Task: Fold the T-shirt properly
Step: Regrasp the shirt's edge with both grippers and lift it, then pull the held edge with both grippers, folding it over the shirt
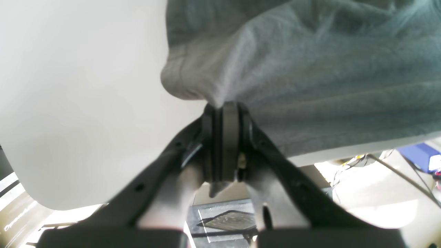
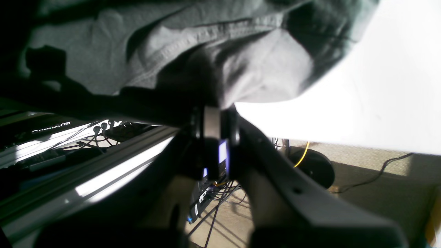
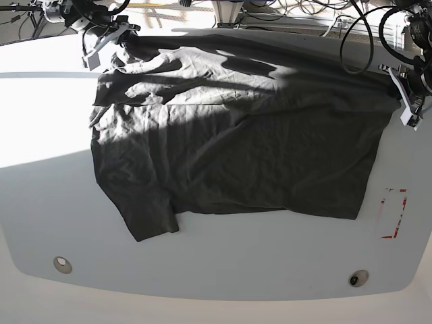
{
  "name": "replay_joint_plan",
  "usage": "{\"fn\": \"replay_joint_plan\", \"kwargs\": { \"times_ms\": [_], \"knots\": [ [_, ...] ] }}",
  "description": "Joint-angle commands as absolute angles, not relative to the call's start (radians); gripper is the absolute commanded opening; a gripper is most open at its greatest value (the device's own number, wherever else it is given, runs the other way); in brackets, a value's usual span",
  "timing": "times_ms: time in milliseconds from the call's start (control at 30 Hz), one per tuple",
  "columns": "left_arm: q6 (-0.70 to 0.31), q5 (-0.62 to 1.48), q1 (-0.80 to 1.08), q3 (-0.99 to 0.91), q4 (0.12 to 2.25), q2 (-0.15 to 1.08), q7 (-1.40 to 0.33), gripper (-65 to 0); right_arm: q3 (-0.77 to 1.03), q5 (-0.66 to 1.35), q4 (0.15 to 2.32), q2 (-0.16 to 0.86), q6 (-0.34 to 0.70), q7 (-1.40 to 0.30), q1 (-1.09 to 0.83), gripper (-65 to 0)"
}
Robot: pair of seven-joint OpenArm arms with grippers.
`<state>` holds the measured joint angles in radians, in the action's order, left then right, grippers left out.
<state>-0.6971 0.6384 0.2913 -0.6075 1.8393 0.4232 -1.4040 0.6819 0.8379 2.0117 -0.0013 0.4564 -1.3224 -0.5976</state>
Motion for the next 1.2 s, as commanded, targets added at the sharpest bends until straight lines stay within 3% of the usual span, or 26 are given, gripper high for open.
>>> {"fn": "replay_joint_plan", "kwargs": {
  "times_ms": [0, 600, 1167],
  "knots": [
    [-0.698, 0.641, 0.300, -0.605, 1.860, 0.449, -1.396, -63.6, 0.685, 0.903, 2.032, 0.013, 0.456, -1.314, -0.667, -65.0],
    [-0.698, 0.641, 0.326, -0.605, 1.860, 0.529, -1.396, -63.6, 0.690, 0.983, 2.034, 0.015, 0.455, -1.307, -0.728, -65.0],
    [-0.698, 0.636, 0.048, -0.599, 1.842, 0.453, -1.396, -63.5, 0.690, 0.992, 2.037, 0.061, 0.461, -1.294, -0.585, -65.0]
  ]
}}
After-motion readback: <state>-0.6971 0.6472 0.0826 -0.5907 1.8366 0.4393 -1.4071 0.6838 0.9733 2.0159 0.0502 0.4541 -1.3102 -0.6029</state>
